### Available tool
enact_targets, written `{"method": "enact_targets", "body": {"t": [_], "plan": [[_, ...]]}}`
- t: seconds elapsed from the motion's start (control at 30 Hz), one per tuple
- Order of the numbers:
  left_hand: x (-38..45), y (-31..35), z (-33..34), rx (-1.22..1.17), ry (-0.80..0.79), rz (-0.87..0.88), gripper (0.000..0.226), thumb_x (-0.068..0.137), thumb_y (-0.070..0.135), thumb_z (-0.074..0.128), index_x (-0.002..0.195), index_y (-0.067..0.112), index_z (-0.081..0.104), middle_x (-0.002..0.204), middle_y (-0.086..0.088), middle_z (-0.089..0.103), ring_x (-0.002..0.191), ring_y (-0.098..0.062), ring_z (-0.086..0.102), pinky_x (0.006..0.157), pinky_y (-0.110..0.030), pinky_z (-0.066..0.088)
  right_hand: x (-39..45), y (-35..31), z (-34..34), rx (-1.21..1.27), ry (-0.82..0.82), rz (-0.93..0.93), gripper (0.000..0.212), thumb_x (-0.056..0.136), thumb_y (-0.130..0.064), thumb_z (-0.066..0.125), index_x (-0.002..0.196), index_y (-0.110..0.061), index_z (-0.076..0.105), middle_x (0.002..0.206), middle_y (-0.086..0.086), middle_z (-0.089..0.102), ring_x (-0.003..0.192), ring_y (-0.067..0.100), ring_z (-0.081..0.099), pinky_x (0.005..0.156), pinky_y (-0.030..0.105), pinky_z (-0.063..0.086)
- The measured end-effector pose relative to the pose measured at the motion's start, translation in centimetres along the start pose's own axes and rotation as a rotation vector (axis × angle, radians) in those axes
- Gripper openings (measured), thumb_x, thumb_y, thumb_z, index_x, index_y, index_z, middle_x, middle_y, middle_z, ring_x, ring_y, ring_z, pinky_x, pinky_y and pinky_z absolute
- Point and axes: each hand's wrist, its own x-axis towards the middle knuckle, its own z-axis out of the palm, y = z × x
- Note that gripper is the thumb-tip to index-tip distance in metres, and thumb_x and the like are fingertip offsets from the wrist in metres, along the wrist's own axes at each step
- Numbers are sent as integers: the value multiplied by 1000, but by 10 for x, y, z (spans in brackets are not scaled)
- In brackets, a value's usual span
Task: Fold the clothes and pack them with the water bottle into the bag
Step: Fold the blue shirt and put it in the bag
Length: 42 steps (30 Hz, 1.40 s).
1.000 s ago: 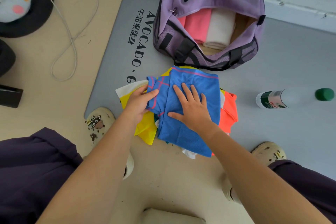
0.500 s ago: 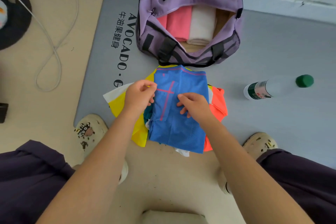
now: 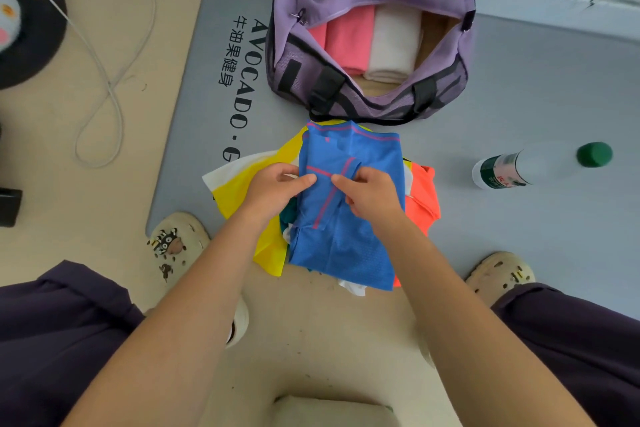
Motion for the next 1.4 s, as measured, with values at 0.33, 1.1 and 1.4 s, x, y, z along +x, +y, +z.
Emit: {"method": "enact_targets", "body": {"t": [0.33, 1.1, 1.4], "plan": [[-18, -17, 2, 116, 30, -44, 30, 80, 38, 77, 86, 9, 70, 86, -9, 74, 81, -25, 71, 76, -40, 60, -24, 39, -42, -200, 304, -24, 18, 89, -31, 63, 79, -20, 53, 72, -3, 60, 54, 12, 55, 50, 23, 43], [-104, -81, 3, -48, -243, -434, 28, 86, 25, 75, 104, 8, 63, 88, -5, 70, 54, -9, 66, 48, -20, 48, -114, 128, -86, 272, -253, 463, 14, 89, -15, 69, 92, -6, 59, 78, 8, 67, 57, 15, 65, 50, 21, 51], [-83, -14, 4, -367, -135, -120, 22, 91, 20, 68, 113, 20, 67, 104, -15, 74, 73, -23, 75, 58, -24, 57, -74, 50, -102, 468, -159, 169, 4, 94, -16, 62, 97, -16, 59, 71, 4, 72, 55, 13, 69, 47, 21, 51]]}}
